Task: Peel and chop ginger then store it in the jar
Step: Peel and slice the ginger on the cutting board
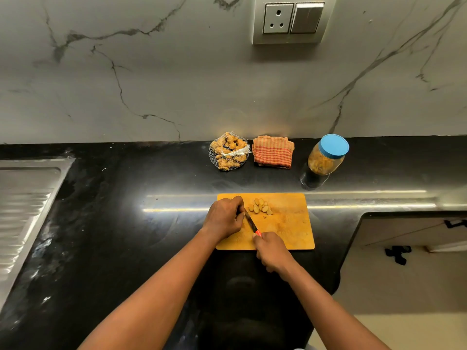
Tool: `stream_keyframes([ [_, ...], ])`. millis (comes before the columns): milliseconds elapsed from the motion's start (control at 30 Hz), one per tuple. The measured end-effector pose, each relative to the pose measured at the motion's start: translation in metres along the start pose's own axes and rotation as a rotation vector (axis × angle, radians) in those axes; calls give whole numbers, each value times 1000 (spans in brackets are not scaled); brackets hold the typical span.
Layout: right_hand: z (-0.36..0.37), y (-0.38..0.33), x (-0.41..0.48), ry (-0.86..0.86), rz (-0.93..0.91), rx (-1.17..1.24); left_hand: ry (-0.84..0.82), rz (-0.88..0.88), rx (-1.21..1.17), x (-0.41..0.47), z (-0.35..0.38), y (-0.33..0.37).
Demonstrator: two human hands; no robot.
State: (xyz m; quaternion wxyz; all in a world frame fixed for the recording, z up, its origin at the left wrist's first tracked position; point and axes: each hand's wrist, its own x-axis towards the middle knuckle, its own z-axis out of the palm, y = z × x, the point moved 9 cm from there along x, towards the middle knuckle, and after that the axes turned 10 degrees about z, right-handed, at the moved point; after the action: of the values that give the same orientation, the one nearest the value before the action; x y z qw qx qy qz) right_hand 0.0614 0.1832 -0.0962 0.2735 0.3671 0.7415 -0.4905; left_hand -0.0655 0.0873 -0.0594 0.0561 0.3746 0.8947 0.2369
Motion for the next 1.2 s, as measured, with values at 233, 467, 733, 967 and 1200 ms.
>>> stream_keyframes([
  [233,9,17,-3,-324,298,392,-62,50,54,1,-2,2],
  [467,9,5,-2,-217,203,213,-35,-51,90,5,-23,-25],
  [733,6,2,0,-165,172,84,-152,-117,101,31,-23,-30],
  [967,-12,-10,-1,22,-73,6,-232,-85,66,33,-20,-31],
  [1200,-50,-18,1,373,-232,-247,-221,-92,41,35,-21,-28],
])
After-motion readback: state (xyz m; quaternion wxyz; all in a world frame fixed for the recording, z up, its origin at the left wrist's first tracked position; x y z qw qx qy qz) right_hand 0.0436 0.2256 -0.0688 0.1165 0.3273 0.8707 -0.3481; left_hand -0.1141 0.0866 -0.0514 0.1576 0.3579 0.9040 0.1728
